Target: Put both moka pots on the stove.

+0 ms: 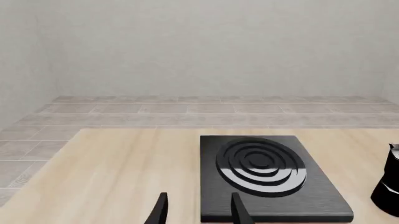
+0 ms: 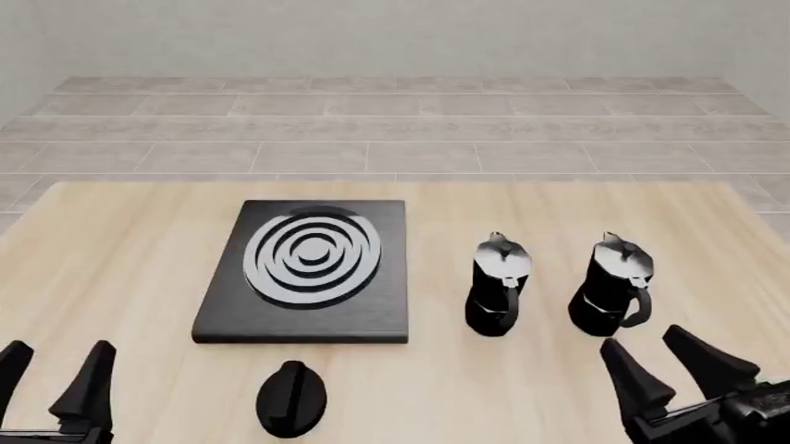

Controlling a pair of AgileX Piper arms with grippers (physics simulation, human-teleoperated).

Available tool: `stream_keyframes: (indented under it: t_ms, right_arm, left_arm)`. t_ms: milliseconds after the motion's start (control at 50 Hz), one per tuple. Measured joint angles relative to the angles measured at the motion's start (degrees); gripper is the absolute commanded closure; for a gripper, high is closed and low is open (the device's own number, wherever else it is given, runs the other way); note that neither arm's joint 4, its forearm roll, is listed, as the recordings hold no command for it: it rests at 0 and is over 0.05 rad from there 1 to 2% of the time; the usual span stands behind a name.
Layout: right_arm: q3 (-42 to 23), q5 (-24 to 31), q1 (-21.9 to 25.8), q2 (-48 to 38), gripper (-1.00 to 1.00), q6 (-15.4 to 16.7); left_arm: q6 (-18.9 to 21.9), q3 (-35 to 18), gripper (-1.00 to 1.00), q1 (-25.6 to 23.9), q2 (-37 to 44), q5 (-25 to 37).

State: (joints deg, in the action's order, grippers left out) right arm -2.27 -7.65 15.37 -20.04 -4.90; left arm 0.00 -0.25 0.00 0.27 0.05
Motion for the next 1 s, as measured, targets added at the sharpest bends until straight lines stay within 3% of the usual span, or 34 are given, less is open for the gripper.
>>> stream_keyframes:
  t_ms: [220, 1000]
  right_arm:
    - [-0.82, -4.21, 3.37, -8.54, -1.0, -0.54]
    - [-2.81, -24.73, 8.67, -34.3, -1.0, 2.36]
  left_arm:
    - [0.0, 0.0, -1.0, 0.0, 0.0, 0.0]
    - [-0.01, 0.0, -1.0, 0.0, 0.0, 0.0]
